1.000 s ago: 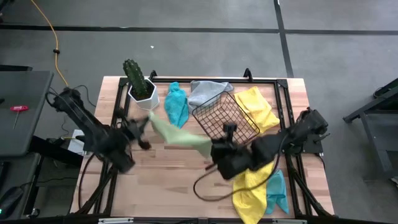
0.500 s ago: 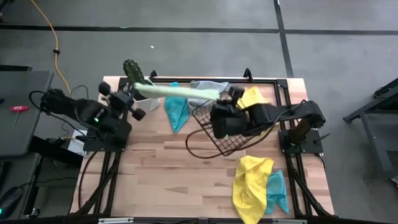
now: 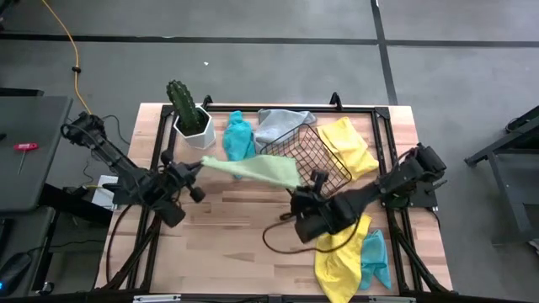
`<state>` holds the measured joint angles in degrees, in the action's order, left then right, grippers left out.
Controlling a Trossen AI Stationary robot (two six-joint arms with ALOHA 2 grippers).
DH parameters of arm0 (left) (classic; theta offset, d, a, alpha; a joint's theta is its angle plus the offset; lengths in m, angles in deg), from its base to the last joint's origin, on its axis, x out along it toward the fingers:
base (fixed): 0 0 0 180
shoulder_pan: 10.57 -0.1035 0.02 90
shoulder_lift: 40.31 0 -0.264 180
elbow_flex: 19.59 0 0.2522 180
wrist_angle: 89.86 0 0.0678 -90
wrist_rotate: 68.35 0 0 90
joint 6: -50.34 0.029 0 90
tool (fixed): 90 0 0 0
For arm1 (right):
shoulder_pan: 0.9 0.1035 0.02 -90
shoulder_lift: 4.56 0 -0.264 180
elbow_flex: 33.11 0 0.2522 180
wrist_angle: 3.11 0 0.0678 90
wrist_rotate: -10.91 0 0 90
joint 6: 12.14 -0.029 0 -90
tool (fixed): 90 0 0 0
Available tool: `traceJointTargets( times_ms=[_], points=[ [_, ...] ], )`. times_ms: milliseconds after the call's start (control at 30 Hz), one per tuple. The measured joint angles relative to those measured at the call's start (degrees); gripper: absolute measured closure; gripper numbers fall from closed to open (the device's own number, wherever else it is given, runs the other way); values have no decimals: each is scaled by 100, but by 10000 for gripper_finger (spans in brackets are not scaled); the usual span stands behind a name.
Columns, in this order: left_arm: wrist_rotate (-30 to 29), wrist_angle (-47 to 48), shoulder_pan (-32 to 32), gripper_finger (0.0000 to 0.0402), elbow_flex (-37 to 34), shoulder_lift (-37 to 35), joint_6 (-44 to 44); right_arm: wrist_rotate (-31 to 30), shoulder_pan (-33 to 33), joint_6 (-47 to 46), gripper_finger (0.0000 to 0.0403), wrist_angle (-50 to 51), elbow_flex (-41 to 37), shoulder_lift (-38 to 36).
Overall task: Fold microfiber towels
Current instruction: Fold the green microfiber towel
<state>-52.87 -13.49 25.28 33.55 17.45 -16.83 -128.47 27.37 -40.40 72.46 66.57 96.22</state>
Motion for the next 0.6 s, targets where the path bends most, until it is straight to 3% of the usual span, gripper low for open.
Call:
traceJointTargets(
  times_ms=[167,267,600],
  points=[
    [105,-518,705,402,271,144,468,-97,322,-17,403,-436,1,-6],
    [502,-890,970,402,273,325,617,30,427,1,403,-806,6,78],
    [1266,-979,1657,402,271,1698,-768,616,527,-98,403,-1428,6,746]
  ],
)
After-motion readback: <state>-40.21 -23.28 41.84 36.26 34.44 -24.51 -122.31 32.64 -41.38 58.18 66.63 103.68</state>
